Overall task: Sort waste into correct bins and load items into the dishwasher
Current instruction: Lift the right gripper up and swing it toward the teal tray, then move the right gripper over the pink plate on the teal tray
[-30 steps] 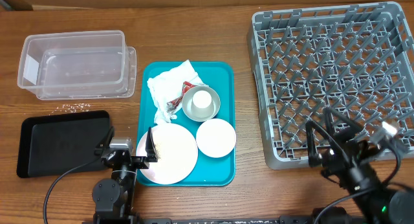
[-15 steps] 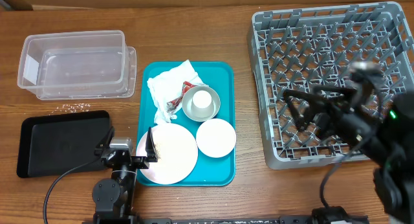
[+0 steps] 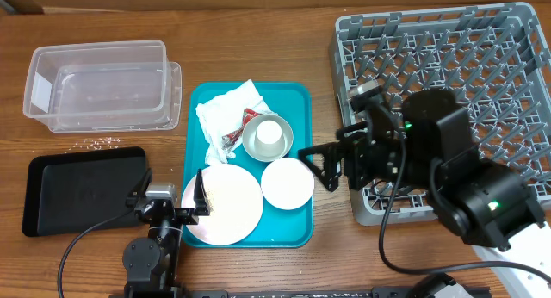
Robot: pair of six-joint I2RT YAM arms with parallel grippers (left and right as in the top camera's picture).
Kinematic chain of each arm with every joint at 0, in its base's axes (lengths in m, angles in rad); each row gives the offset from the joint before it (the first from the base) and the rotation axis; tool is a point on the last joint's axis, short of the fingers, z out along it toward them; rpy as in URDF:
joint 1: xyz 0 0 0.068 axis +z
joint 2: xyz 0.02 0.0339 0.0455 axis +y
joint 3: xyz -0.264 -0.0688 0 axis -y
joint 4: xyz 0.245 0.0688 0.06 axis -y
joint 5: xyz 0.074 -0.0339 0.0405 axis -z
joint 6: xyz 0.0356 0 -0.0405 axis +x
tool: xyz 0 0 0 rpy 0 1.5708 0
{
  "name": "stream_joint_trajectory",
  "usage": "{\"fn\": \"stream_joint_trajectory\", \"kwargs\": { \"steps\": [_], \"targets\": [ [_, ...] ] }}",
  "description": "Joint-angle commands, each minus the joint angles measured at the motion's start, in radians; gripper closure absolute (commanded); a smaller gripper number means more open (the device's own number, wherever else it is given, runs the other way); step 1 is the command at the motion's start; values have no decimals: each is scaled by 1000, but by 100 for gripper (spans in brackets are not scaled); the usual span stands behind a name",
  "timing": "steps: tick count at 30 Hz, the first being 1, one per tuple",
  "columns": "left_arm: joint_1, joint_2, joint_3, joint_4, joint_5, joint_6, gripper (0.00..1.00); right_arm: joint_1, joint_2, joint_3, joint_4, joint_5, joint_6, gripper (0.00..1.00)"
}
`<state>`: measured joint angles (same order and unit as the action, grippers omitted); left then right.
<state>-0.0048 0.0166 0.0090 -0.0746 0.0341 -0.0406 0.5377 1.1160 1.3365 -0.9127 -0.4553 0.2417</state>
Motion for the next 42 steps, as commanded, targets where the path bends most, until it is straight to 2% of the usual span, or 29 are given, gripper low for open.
{"fn": "stream_joint_trajectory", "kwargs": {
  "steps": [1, 10, 42],
  "targets": [
    [4, -11, -4, 0, 7, 26, 0, 38, 5, 27, 34, -80, -2, 0],
    [4, -11, -4, 0, 7, 26, 0, 47, 25, 26, 43, -259, -2, 1],
    [4, -11, -4, 0, 7, 26, 0, 47, 29, 26, 66, -253, 24, 0]
  ]
}}
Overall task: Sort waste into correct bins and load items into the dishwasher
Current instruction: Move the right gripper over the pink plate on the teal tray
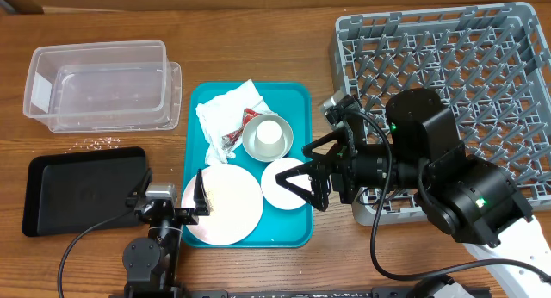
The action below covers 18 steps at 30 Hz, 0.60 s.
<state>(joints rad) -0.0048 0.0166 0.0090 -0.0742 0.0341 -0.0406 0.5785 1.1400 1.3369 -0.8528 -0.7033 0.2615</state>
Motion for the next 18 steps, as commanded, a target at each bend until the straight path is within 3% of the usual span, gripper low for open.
{"fn": "stream_joint_trajectory", "kwargs": {
  "steps": [1, 18],
  "targets": [
    [4, -11, -4, -1, 7, 26, 0, 6, 7, 26, 6, -5, 4, 0],
    [4, -11, -4, -1, 7, 26, 0, 6, 53, 26, 5, -6, 4, 0]
  ]
}}
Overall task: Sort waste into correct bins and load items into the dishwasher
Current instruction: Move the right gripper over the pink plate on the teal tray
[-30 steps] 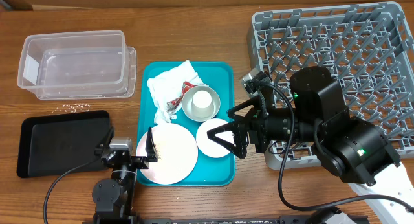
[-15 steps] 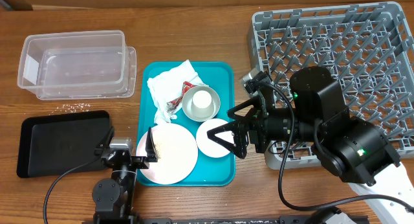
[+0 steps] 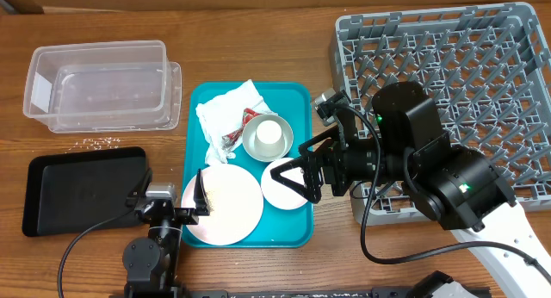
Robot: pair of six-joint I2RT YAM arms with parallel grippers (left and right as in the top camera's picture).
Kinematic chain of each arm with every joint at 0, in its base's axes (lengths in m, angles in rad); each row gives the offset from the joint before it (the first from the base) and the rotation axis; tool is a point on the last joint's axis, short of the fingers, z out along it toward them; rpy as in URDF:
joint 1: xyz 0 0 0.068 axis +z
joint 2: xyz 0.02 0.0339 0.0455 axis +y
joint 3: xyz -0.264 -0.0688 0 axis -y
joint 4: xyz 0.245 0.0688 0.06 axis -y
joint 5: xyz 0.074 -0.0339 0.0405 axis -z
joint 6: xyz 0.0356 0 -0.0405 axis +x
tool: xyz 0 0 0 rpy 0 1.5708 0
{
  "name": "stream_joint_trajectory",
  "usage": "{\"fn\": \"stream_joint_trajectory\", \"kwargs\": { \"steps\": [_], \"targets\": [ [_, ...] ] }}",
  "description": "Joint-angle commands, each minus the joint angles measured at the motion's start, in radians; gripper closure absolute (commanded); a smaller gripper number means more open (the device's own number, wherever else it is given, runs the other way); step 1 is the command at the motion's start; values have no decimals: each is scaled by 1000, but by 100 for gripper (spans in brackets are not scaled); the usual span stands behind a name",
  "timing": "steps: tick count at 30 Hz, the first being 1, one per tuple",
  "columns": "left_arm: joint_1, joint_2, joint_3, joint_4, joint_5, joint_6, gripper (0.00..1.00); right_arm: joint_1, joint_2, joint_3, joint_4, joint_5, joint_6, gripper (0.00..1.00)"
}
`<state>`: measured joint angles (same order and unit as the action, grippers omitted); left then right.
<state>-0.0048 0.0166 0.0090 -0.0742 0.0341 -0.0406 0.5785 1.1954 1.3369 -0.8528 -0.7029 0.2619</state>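
On the teal tray [image 3: 297, 96] lie a crumpled white napkin [image 3: 224, 108] with a red wrapper [image 3: 248, 117], a metal bowl [image 3: 268, 137] holding a white cup, a large white plate [image 3: 225, 207] with crumbs, and a small white plate [image 3: 286, 188]. My right gripper [image 3: 294, 176] is open over the small plate, its fingers [image 3: 305, 191] spread across it. The left gripper [image 3: 200, 195] rests low at the big plate's left rim; whether it is open or shut does not show. At the right stands the grey dishwasher rack [image 3: 448, 48].
A clear plastic bin [image 3: 102, 84] stands at the back left, with a black tray [image 3: 82, 190] in front of it. A few crumbs [image 3: 99, 144] lie on the wood between them. The right arm's body covers the rack's near-left corner.
My right gripper has shifted slightly left and farther over the small white plate, still open. The left arm and the tray's items have not moved.
At first my right gripper was open at the tray's right edge, beside the rack. Then it had reached left over the small white plate. Now it sits a little farther over that plate, open. The left arm stayed still throughout.
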Motion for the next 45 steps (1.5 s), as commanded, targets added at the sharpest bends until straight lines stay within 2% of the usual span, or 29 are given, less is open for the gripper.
{"fn": "stream_joint_trajectory", "kwargs": {
  "steps": [1, 45],
  "targets": [
    [4, -11, -4, -1, 7, 26, 0, 6, -3, 26, 3, -6, 4, 0],
    [4, -11, -4, -1, 7, 26, 0, 6, -3, 26, -24, 21, 3, 0]
  ]
}}
